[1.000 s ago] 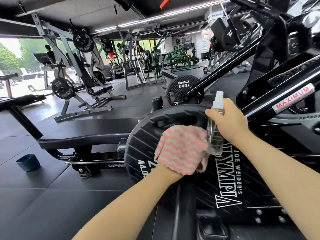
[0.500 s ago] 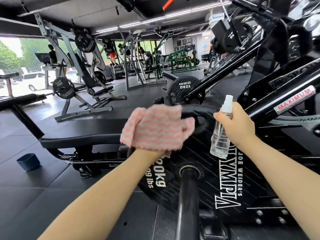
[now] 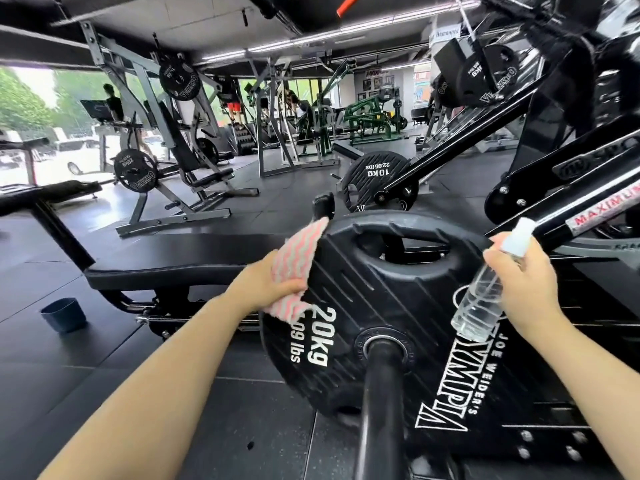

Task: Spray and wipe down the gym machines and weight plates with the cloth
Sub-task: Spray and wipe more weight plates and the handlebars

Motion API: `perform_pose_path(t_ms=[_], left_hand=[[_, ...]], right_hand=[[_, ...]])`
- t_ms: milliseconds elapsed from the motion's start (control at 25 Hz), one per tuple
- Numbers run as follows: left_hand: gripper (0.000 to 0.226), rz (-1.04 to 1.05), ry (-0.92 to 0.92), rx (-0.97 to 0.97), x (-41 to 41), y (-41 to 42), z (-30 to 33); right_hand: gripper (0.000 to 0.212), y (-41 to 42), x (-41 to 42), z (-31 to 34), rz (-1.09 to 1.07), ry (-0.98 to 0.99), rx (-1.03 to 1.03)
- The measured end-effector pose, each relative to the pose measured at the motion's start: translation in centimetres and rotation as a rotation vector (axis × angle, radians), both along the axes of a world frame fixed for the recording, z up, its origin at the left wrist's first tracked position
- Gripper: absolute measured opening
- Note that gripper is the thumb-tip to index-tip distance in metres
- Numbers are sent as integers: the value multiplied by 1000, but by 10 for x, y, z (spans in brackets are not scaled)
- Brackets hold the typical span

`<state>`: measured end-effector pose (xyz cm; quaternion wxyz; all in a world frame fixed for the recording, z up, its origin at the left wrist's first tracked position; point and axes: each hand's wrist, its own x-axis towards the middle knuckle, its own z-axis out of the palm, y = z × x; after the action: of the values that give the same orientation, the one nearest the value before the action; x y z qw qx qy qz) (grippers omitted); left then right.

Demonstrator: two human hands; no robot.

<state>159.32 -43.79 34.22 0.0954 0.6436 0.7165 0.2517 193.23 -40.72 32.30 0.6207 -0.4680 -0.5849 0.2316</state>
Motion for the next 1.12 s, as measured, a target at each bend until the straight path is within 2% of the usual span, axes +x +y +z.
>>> perform_pose_path(t_ms=[80, 160, 240, 360, 400, 480, 560, 640, 760, 880, 1000, 1120], left_hand=[[77, 24, -101, 13, -10, -6, -18], [66, 27, -109, 4, -9, -4, -15], [75, -32, 6, 41, 5, 1, 7], [79, -164, 321, 232, 57, 18, 44], [74, -216, 414, 290, 80, 25, 54], [58, -284, 537, 337, 115, 29, 67], [50, -267, 534, 295, 121, 35, 74], [49, -237, 399, 147, 102, 36, 76], [60, -147, -30, -36, 57, 28, 62], [57, 35, -361, -28, 26, 22, 23], [71, 228, -656, 4, 12, 11, -8], [70, 342, -1112, 54, 14, -13, -52]], right_hand=[[29, -1, 8, -11, 7, 80, -4], [22, -9, 16, -17, 11, 107, -16], [25, -18, 26, -22, -29, 36, -55], [36, -25, 22, -3, -93, -251, -53], [40, -24, 12, 10, -35, -283, -6], [49, -21, -17, 44, 111, -218, 3], [55, -11, -39, 62, 158, -212, -25], [44, -7, -45, 57, 93, -295, -81], [34, -6, -37, 48, 64, -282, -95], [46, -5, -39, 49, 52, -304, -81], [49, -6, -42, 48, 24, -324, -55], [49, -7, -41, 47, 3, -320, -48]])
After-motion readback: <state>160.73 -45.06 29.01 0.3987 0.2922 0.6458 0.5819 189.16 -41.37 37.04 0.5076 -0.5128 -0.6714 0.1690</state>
